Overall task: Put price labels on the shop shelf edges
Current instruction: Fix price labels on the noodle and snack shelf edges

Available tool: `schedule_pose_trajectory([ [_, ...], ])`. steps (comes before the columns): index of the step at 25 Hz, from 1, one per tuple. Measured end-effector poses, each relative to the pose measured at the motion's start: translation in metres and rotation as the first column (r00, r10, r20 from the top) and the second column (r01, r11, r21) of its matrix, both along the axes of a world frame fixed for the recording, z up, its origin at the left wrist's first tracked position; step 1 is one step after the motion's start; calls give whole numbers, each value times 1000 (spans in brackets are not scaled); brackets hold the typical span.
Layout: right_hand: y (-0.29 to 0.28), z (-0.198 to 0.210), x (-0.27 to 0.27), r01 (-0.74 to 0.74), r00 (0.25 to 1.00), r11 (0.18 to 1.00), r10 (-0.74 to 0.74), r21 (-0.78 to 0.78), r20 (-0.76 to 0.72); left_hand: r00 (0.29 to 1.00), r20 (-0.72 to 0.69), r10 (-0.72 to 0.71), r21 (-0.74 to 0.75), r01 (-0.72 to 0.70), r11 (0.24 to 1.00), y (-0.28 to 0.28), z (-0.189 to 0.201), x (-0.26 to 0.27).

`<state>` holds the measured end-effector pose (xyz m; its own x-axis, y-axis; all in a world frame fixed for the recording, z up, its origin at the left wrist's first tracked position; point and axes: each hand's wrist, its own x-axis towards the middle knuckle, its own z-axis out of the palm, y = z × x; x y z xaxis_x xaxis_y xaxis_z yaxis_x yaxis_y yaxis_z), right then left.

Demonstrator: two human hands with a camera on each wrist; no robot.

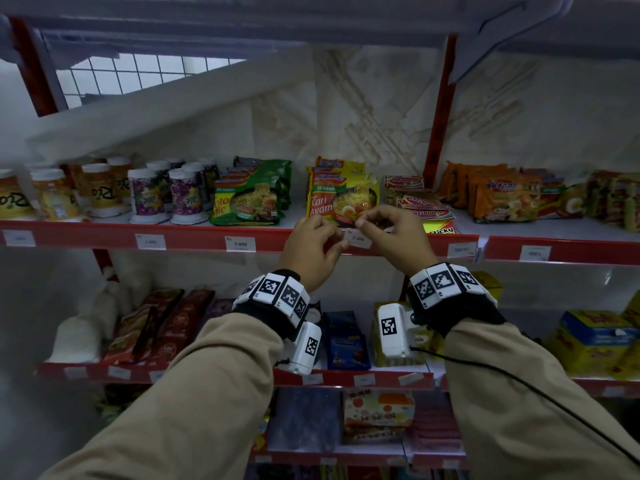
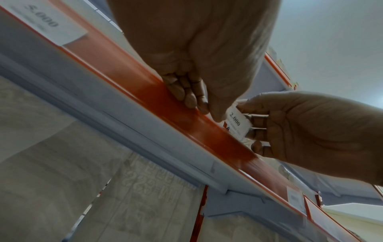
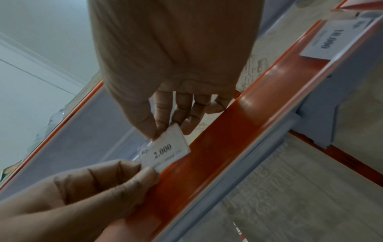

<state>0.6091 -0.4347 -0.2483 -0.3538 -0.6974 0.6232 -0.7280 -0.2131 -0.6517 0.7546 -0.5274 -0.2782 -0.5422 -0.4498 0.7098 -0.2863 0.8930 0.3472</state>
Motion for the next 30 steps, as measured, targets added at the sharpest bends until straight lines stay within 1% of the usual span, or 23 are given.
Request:
schedule_pose_trajectory([
  [2,3,2,-1,-37,999,999,37,18,5,1000,6,3,2,-3,1000,1,0,0],
  [3,4,2,-1,-52,998,997,54,59,-25,1000,6,4,1,-4,1000,2,0,0],
  [5,5,3,-1,-31,994,989,47,147,-101,1000,-5,2,-6,-2,1000,2,0,1],
  [6,5,4,-1,-22,992,985,43,170,-117,1000,-7,0,-6,0,1000,3,1,1],
  [9,7,8,-2,-57,995,983,70,174,-70,1000,10,5,-3,-5,1000,2,2,1],
  [13,10,10,-2,-67,996,990,74,126,-51,1000,6,15,8,-15,1000,1,1,-1],
  [15,10,9,-1,-75,996,987,79,146,-28,1000,5,20,1,-20,1000,0,0,-1],
  [17,9,8,0,-43,993,980,64,195,-99,1000,9,14,-6,-14,1000,0,0,-1],
  [19,7,9,2,-31,988,982,58,186,-141,1000,9,4,-14,-3,1000,-1,0,-1],
  [21,5,11,3,-54,989,987,73,151,-125,1000,8,0,-26,0,1000,-2,0,-1],
  [24,5,13,1,-83,994,986,93,144,-62,1000,12,2,-27,-2,1000,-2,0,-1],
  [28,6,15,-3,-60,998,991,61,120,-6,1000,8,4,-22,-3,1000,-2,0,-1],
  [30,9,16,-6,-93,996,984,94,149,-3,1000,16,2,-19,-1,1000,-3,-1,-1],
])
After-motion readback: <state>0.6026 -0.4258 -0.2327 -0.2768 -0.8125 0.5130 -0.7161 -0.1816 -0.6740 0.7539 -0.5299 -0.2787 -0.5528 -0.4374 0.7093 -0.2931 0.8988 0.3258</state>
